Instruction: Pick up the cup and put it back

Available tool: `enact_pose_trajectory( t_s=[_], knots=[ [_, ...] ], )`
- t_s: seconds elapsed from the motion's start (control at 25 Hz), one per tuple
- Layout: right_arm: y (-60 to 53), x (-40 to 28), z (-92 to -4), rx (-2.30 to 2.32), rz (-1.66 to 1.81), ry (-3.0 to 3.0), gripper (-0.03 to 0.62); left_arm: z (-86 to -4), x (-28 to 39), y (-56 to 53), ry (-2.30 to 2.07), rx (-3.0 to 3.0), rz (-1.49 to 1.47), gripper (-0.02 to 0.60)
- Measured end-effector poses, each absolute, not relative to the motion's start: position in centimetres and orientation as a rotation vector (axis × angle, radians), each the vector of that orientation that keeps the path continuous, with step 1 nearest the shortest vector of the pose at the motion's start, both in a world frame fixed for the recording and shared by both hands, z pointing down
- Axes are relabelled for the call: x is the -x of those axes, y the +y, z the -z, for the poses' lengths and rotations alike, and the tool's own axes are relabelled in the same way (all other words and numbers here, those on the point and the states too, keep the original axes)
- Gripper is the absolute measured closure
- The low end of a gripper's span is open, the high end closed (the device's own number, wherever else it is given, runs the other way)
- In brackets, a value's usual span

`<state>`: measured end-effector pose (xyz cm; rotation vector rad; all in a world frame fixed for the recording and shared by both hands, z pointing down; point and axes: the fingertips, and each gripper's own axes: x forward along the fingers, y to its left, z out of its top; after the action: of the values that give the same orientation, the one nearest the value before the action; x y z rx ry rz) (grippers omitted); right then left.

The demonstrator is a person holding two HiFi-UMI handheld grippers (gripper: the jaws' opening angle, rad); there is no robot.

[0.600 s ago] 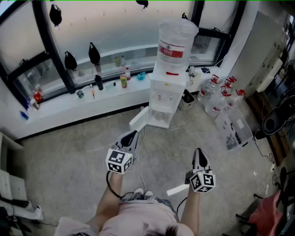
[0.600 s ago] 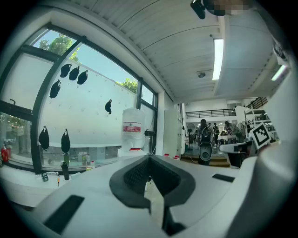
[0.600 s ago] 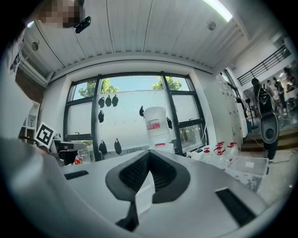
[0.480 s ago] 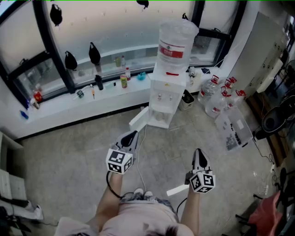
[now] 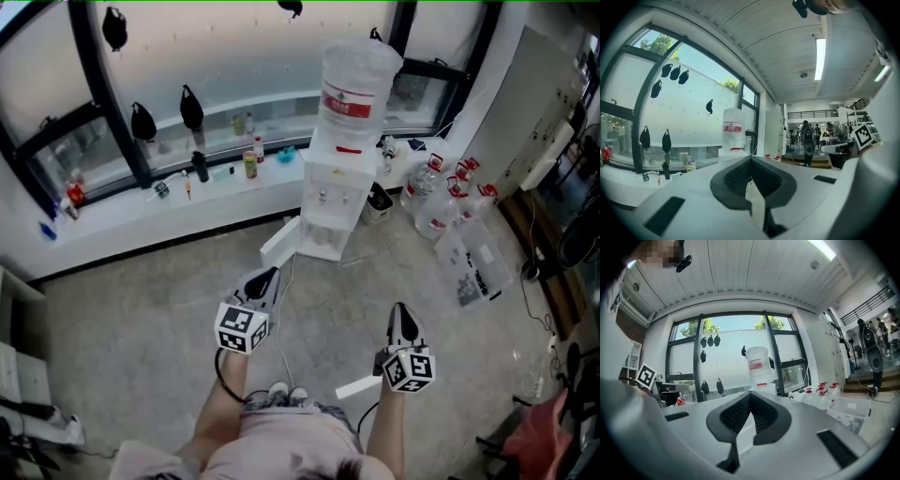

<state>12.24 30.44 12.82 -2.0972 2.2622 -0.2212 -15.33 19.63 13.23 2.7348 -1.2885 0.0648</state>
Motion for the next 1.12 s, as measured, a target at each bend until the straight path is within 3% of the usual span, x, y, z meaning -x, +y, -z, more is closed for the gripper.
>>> enact_pose_trajectory(
  t_s=[0.72, 1.12],
  knots=[
    [31.2, -12.4, -13.2, 2.060, 0.244, 2.249, 0.577, -14.1, 14.9, 20.3, -1.275, -2.732, -0.100, 0.557],
    [31.1, -10.4, -11.2, 1.879, 0.199, 2.304, 0.180, -14.4, 14.9, 20.3, -1.259, -2.736, -0.112, 0.557]
  ],
)
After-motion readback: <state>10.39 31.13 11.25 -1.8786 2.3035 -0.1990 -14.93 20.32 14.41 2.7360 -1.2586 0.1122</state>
